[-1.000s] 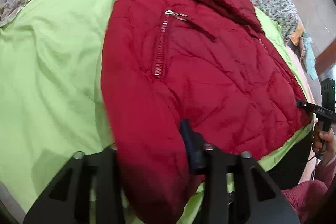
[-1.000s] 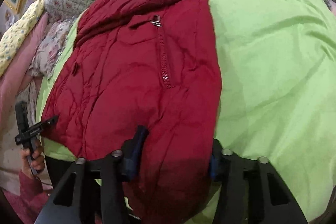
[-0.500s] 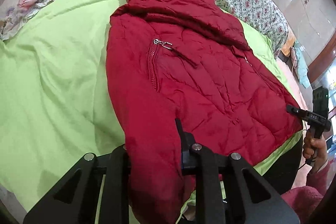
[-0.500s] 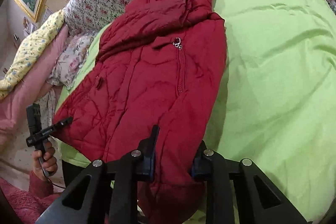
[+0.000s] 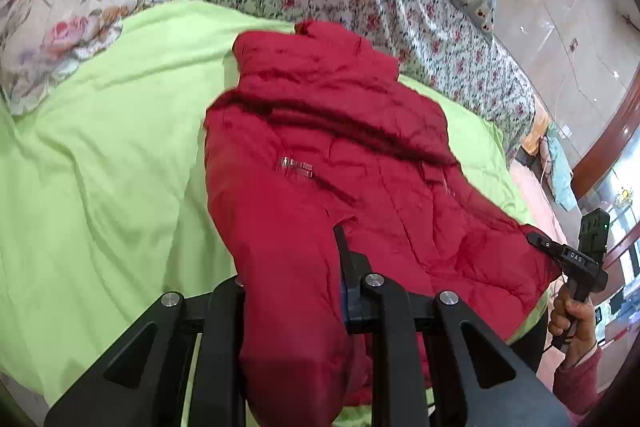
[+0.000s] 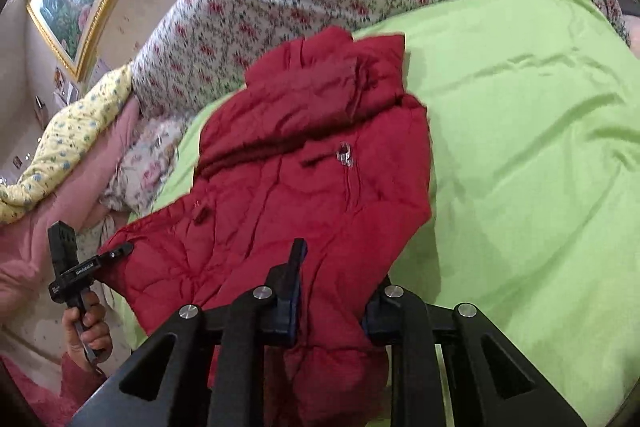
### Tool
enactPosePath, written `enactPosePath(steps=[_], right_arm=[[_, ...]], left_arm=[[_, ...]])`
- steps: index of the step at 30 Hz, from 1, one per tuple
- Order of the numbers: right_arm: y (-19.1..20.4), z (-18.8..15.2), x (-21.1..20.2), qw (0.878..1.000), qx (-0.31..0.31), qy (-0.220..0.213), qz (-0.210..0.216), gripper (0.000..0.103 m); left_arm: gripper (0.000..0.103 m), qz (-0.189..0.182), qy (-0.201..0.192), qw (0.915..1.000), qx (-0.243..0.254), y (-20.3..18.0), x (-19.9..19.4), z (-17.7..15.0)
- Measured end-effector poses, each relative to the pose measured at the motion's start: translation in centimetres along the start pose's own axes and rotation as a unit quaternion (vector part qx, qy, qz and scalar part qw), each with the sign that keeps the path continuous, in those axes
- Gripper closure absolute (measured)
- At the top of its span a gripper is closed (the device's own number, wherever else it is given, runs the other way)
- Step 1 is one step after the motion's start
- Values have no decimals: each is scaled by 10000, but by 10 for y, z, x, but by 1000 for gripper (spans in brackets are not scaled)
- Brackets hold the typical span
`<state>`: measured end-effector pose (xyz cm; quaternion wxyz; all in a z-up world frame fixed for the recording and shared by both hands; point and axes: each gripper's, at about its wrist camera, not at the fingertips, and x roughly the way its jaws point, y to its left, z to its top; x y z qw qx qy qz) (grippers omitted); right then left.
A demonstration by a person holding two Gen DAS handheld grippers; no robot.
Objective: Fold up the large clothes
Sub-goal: 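Lift the hem with both tools and fold it toward the collar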
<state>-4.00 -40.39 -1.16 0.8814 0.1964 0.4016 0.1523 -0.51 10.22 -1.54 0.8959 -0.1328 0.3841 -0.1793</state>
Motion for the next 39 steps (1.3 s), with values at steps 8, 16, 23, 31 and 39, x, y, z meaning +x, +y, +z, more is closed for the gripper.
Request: enactPosePath(steps=[8,16,23,31,39], right_arm=[[8,30,-4,9981,-192,-559,-171,84],[18,73,7,9961,-289,-825,-111,84],[19,112,22,9925,-122,-1200,-176,84],[14,152,58,9903,-4,-1359,-285,84],[0,185,98,9896,149,-1327,-527,84]], left_arm=[[85,20,-343,9994,-102,-5,3,34],[85,133,-619,9979,-158,-19,17,76],[85,285,-775,9963,-246,-21,34,113],[85,555,-810,9948,-256,-16,71,144],[85,812,-720,9934,-375,0,113,177]])
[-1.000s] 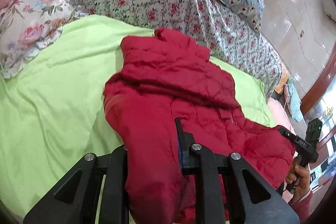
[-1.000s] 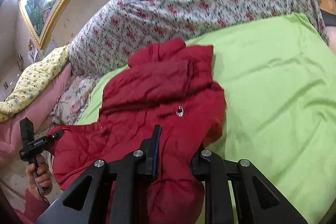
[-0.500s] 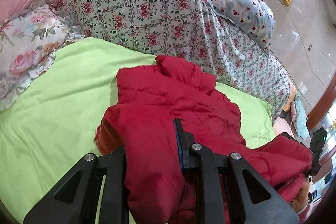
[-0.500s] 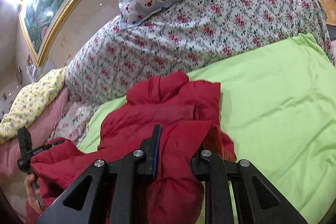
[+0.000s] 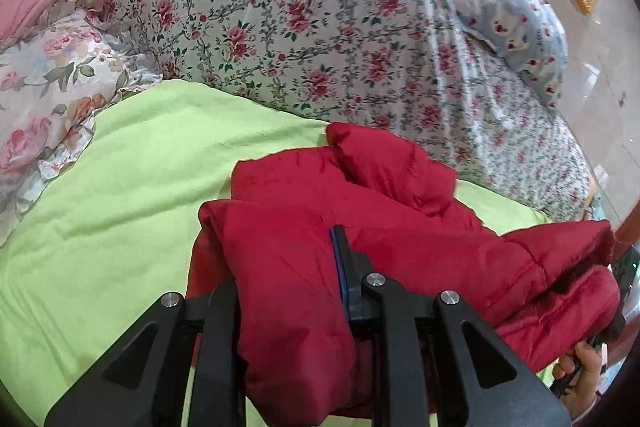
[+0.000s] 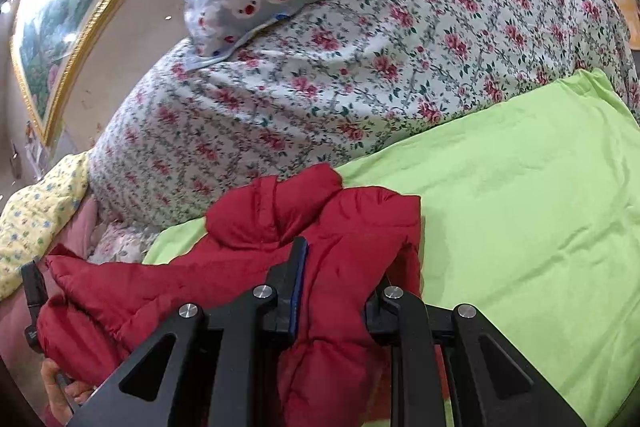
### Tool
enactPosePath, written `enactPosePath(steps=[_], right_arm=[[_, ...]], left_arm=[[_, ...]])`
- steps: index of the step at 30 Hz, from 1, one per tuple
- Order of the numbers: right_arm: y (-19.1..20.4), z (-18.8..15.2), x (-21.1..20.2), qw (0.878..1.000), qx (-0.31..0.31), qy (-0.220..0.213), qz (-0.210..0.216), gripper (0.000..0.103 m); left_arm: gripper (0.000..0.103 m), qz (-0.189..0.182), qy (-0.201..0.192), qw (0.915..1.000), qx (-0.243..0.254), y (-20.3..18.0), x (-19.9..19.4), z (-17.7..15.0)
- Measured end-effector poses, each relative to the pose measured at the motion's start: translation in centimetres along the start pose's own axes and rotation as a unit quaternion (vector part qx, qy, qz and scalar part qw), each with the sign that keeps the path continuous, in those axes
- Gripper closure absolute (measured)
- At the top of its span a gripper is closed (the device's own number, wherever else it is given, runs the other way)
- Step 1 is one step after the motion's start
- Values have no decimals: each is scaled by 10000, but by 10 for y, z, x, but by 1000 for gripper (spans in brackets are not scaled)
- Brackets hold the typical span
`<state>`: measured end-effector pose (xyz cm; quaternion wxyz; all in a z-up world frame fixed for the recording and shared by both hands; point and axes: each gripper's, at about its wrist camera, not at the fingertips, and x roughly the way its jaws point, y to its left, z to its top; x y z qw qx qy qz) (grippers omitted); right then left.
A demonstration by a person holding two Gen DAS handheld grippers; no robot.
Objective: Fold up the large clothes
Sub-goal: 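Lift the hem with both tools and fold it toward the collar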
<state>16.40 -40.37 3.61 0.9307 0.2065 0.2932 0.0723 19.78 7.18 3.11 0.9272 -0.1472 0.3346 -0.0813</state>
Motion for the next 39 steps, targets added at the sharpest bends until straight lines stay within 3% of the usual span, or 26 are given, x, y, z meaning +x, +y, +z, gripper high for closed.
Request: enactPosePath(steps=[12,20,25,32,39], right_arm=[[-24,12,85,9978,283,210,-554,82],[-44,12,130,9964,412,242,-699,81],[-47,19,147,9955,514,212,-773,76],[-56,28,171,9943,677,271,-782,74],[-54,27,176,9945,549,242,-855,73]], left_arm=[[82,453,373,9983,-34,-1,95,24],[81,427,390,9983,-38,4,137,35],[80,302,501,9978,-298,11,159,48],[76,89,482,9984,-294,12,144,56],[55,90,144,9997,200,5,75,48]])
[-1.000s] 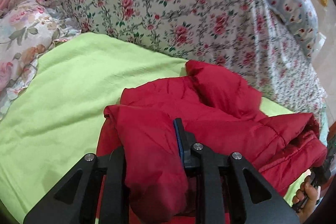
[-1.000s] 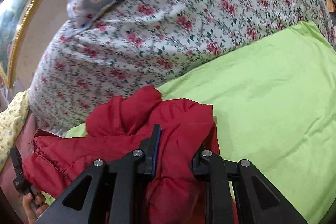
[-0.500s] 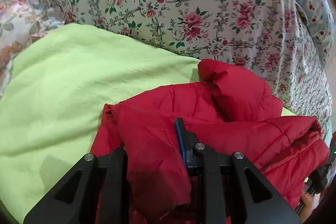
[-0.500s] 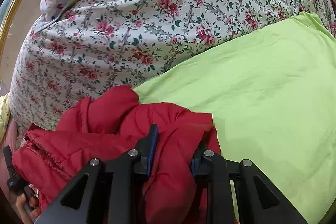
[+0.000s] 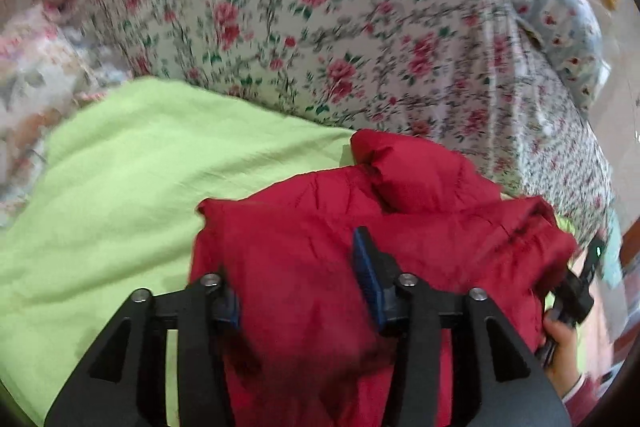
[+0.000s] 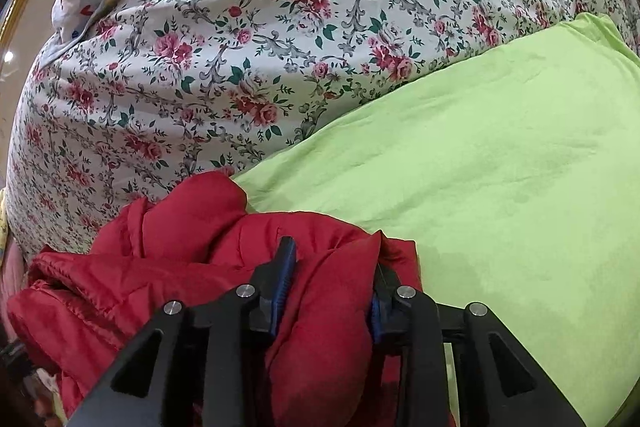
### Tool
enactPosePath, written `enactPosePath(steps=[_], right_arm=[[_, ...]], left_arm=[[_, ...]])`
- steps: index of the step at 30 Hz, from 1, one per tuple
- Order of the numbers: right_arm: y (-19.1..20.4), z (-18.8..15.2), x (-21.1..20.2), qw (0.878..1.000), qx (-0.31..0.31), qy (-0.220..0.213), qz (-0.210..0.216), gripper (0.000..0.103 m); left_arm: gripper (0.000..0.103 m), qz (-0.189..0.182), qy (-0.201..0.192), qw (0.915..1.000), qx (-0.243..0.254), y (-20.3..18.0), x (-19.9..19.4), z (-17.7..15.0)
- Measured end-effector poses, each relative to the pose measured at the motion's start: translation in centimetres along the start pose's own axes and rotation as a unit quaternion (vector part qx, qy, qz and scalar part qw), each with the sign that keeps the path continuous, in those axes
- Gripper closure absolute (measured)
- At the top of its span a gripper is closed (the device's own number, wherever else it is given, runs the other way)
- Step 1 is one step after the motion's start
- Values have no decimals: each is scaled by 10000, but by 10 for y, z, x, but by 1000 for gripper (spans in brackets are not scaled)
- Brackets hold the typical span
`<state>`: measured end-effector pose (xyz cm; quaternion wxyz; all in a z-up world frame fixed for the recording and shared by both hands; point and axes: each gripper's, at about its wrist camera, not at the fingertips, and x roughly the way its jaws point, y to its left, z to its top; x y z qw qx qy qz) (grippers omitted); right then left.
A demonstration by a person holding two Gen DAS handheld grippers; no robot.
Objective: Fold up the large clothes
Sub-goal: 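Lift the hem with both tools and fold it toward the collar, then open both tools and release the folded hem onto the coat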
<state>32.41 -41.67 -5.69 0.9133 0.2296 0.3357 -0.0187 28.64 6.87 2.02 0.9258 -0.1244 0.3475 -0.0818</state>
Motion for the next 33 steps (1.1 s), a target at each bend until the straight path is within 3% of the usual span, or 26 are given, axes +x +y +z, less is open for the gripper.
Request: enactPosePath(steps=[2,6,11,17,21,26,28,31,33], right_arm=[[0,0,1,10000,-8,2,-29,73],[-1,1,4,10000,2,19,-62,73],[1,2,9,9999,-23,51,-130,70],[8,4,-2,9996,-182,35,-230,66],[13,7,-36,9993,-229,-146,-249,41],[34,-2,-100,9937,-879,-699,-66,38],[53,-15,-110,9888,-1380,-544,145,34],[80,-39,-91,9765,-2100,244,427,36],[86,-49,-67,9703,-2304,689,266,36]], left_arm=[[54,44,-143,9998,160,-6,-18,-8],[54,-288,-319,9985,351,-19,-49,-26],[54,-751,80,9921,1003,-58,-32,-57],[51,-11,472,9889,1410,-72,28,-72],[51,38,509,9902,1296,-70,42,-67],[51,123,477,9906,1280,-74,48,-63],[51,167,464,9906,1274,-77,50,-63],[51,242,469,9903,1284,-82,49,-64],[51,248,455,9901,1307,-83,48,-62]])
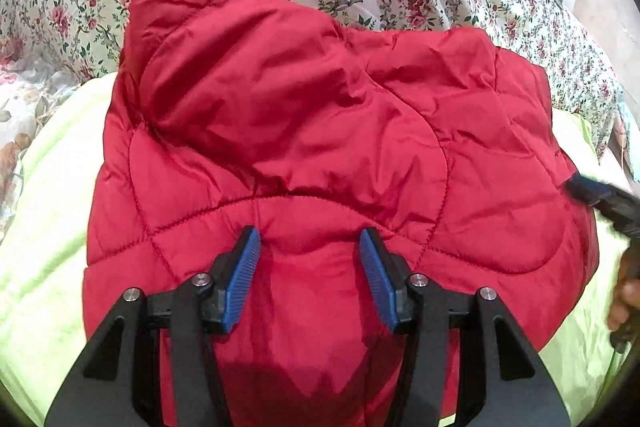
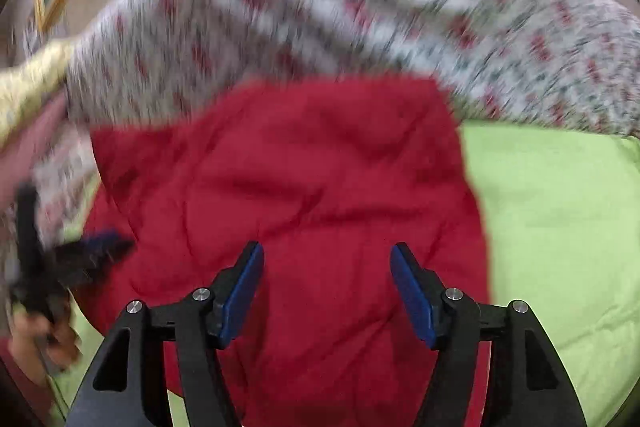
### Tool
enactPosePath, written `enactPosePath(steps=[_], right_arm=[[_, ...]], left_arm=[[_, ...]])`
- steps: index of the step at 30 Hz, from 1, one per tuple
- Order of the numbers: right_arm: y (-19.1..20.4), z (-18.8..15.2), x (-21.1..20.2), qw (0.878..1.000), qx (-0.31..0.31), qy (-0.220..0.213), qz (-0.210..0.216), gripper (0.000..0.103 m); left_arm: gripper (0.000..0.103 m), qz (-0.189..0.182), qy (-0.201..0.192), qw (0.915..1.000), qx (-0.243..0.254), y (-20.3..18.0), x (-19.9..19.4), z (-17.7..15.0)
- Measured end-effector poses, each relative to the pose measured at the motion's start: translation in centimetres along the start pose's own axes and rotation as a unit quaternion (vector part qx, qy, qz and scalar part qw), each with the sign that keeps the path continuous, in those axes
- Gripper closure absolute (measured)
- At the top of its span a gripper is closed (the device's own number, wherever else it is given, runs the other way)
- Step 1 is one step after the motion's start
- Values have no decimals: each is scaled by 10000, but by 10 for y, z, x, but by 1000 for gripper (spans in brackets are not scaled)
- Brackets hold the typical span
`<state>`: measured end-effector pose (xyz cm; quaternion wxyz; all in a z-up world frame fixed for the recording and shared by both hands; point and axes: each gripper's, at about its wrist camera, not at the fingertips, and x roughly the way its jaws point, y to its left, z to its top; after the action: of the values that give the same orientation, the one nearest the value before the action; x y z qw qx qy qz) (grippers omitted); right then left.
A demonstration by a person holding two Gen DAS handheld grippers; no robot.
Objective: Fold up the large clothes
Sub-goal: 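Open both tools and release the folded hem onto the coat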
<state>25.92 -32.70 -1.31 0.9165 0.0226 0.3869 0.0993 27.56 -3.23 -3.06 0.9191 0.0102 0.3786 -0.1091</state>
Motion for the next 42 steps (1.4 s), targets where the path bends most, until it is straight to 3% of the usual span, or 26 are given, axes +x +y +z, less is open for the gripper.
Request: enactPosePath(steps=[4,7,11,18,32,38,42], right_arm=[[-26,-2,34,9987,424,229,-168,37],[-40,2,42,9974,674,223,-141,37],[-42,10,53,9967,716,267,-282,36],[-47,11,65,9948,961,294,-167,36],[-49,5,63,9946,1001,214,-147,35],[-55,3,34,9926,1214,84,46,34],[-54,0,15,9947,1031,34,36,34]], left_arm=[[55,184,-187,9996,-130,24,-13,-2],[61,237,-95,9990,-375,45,-6,0],[61,250,-27,9980,-572,58,13,4],[59,260,-51,9972,-701,63,31,8],[58,335,-28,9976,-605,60,25,10],[36,-249,-168,9956,-882,70,-7,3],[30,-220,-304,9964,-764,71,-29,-9]])
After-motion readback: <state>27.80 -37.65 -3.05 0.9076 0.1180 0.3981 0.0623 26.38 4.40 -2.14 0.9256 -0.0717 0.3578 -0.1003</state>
